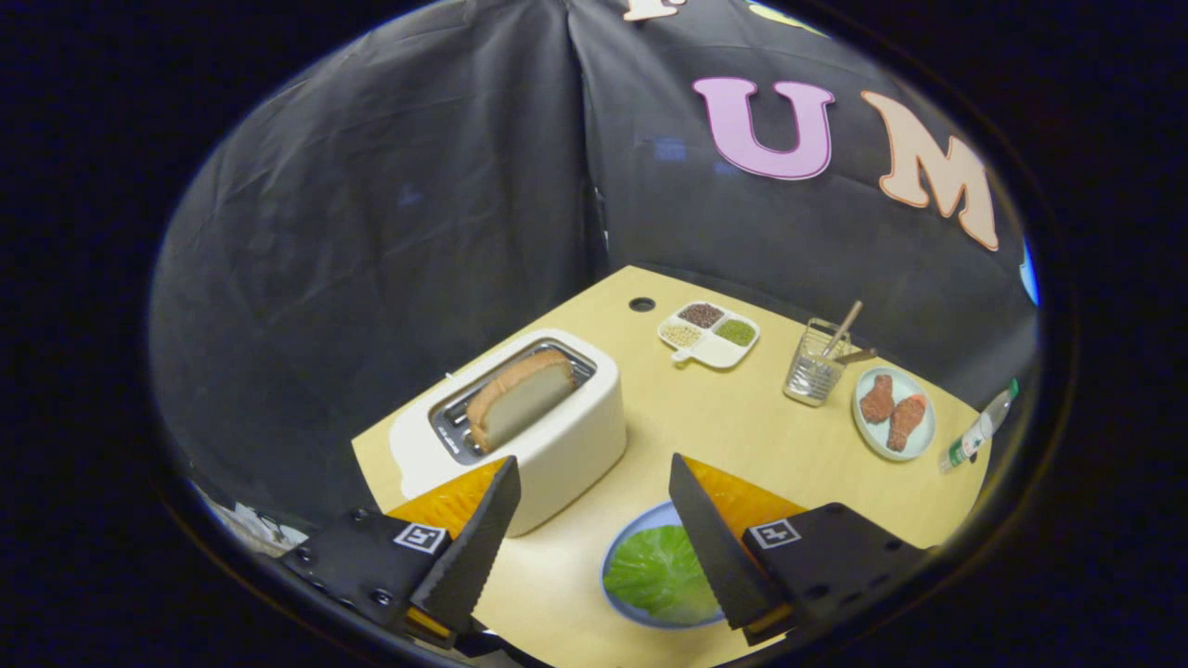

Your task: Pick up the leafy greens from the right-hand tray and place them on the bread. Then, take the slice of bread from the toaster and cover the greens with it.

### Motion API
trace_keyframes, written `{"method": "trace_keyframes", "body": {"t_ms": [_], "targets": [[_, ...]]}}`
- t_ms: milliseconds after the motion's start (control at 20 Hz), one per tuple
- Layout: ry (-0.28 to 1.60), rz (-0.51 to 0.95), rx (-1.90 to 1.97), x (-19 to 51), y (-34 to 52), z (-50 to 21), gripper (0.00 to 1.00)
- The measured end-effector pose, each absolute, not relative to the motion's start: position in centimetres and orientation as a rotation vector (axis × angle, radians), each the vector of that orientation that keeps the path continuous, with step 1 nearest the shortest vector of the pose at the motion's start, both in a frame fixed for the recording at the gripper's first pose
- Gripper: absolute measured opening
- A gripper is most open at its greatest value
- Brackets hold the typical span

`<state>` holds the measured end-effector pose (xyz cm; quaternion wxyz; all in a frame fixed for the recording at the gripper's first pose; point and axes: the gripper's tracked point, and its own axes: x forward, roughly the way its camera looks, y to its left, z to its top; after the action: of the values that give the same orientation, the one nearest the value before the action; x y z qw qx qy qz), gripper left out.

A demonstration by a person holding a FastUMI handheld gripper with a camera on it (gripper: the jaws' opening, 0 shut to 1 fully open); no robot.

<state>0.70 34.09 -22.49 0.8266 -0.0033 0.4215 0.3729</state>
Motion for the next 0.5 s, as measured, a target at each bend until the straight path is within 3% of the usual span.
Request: {"method": "trace_keyframes", "body": {"t_ms": [500], "targets": [[0.932,0.804,0.135,2.0,40.2,-20.1,1.00]]}}
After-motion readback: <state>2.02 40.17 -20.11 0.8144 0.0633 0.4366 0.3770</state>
